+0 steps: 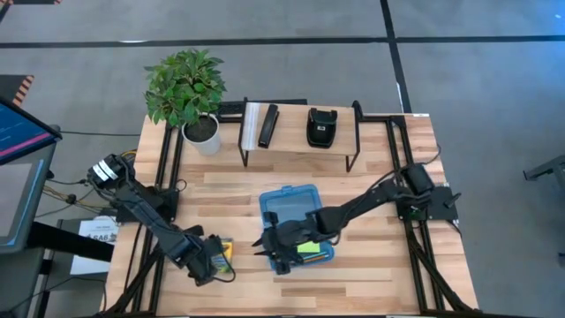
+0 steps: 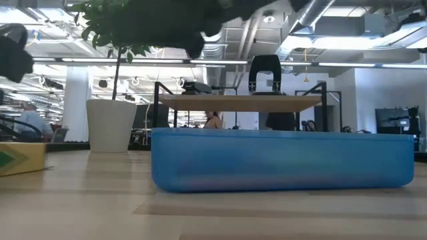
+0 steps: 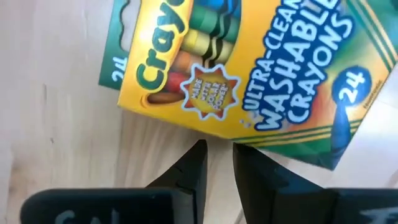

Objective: Pack school essentials
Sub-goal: Put the yellow crayon box into the blue supply box

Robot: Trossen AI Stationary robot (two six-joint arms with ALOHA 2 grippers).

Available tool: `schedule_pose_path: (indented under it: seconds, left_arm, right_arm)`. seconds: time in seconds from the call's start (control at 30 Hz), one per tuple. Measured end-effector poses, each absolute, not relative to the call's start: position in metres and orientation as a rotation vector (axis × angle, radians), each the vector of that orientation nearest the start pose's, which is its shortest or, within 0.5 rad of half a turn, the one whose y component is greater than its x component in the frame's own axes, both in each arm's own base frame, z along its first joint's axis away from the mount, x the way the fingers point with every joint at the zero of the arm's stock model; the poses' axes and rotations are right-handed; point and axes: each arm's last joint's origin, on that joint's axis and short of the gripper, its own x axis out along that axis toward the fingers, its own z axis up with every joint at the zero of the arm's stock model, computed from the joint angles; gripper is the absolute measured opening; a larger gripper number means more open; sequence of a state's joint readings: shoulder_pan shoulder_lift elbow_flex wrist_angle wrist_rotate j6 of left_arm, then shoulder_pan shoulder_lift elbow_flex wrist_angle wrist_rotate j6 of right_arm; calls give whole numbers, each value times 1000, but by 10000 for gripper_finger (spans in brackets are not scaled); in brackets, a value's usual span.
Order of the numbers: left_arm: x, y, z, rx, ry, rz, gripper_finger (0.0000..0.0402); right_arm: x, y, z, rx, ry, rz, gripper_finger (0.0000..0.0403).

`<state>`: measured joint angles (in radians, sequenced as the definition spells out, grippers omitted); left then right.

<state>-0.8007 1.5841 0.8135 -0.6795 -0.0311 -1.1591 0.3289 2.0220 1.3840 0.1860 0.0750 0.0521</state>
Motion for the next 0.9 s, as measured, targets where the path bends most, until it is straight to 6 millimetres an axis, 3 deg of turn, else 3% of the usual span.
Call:
schedule_pose_path:
  seconds: [0.37,0.73,0.9]
  left_arm:
    - [176,-182,144,-295,1410,213,64]
    - [183,-191,147,-280,1252,155,64]
    - [183,-191,147,-270,1239,164,64]
  right_arm:
    - [467,151,185,-80,632,226,127]
    - [497,164,159,-89,726,301,61]
    - [502,160,154,-102,795,289,34]
